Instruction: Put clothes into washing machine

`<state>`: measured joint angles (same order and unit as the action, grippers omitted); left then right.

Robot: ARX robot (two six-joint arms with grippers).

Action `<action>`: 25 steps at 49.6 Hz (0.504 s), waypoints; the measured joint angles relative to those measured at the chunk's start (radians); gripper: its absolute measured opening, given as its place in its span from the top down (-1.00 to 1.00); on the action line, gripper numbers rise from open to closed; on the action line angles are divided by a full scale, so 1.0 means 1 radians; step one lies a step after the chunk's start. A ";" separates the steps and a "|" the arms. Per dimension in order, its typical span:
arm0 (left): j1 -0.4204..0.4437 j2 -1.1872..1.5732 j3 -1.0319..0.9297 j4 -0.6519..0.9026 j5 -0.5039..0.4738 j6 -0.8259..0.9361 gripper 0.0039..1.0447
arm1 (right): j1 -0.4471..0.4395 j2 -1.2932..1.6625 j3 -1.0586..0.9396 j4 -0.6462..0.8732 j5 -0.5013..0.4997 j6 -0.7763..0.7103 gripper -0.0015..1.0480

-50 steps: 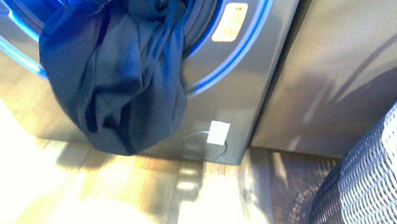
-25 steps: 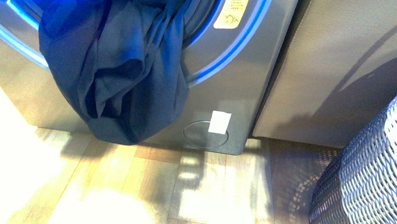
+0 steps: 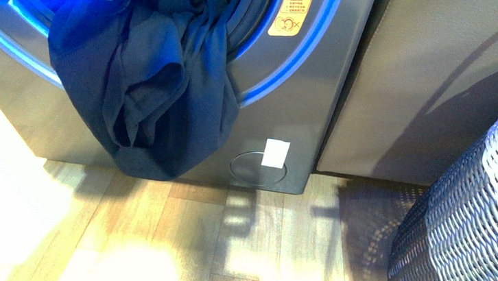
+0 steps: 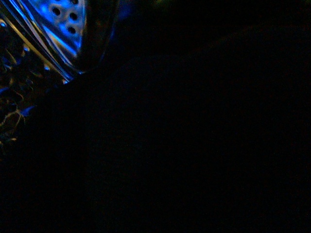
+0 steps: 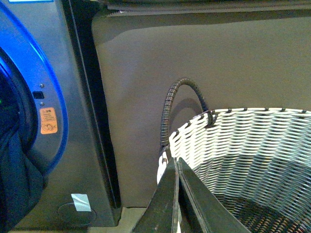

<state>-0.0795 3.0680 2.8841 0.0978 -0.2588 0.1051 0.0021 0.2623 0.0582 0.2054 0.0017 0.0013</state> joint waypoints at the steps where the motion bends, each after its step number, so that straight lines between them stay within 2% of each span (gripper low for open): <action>1: 0.000 0.002 0.001 -0.010 0.000 0.000 0.82 | 0.000 -0.003 -0.001 -0.002 0.000 0.000 0.95; 5: 0.001 0.008 0.002 -0.046 0.008 0.000 0.56 | 0.000 -0.020 -0.009 -0.012 0.000 0.000 0.95; 6: 0.001 0.008 0.002 -0.046 0.008 0.000 0.56 | 0.000 -0.025 -0.011 -0.015 0.000 0.000 0.95; 7: 0.001 0.011 0.002 -0.055 0.013 0.000 0.43 | 0.000 -0.026 -0.011 -0.016 0.000 0.000 0.95; 9: 0.002 0.011 0.002 -0.062 0.016 0.000 0.35 | 0.000 -0.037 -0.015 -0.023 0.000 0.000 0.95; 13: 0.004 0.018 0.002 -0.071 0.034 -0.005 -0.04 | 0.000 -0.059 -0.025 -0.033 0.000 0.000 0.95; 18: 0.004 0.018 0.002 -0.068 0.044 -0.012 -0.34 | 0.000 -0.088 -0.053 -0.032 0.000 -0.001 0.95; 19: 0.004 0.018 0.002 -0.068 0.044 -0.012 -0.34 | 0.000 -0.104 -0.053 -0.049 0.000 0.000 0.95; 21: 0.005 0.017 0.002 -0.066 0.050 -0.015 -0.50 | 0.000 -0.140 -0.052 -0.104 0.000 0.000 0.95; 23: 0.005 0.016 0.002 -0.066 0.053 -0.016 -0.56 | 0.000 -0.198 -0.053 -0.176 0.000 -0.001 0.95; 24: 0.005 0.016 0.002 -0.066 0.055 -0.018 -0.66 | 0.000 -0.209 -0.053 -0.186 0.000 -0.001 0.95; 25: 0.005 0.016 0.002 -0.066 0.055 -0.018 -0.66 | 0.000 -0.227 -0.053 -0.195 0.000 -0.001 0.95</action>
<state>-0.0750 3.0837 2.8861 0.0322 -0.2039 0.0875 0.0021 0.0349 0.0055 0.0109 0.0013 0.0006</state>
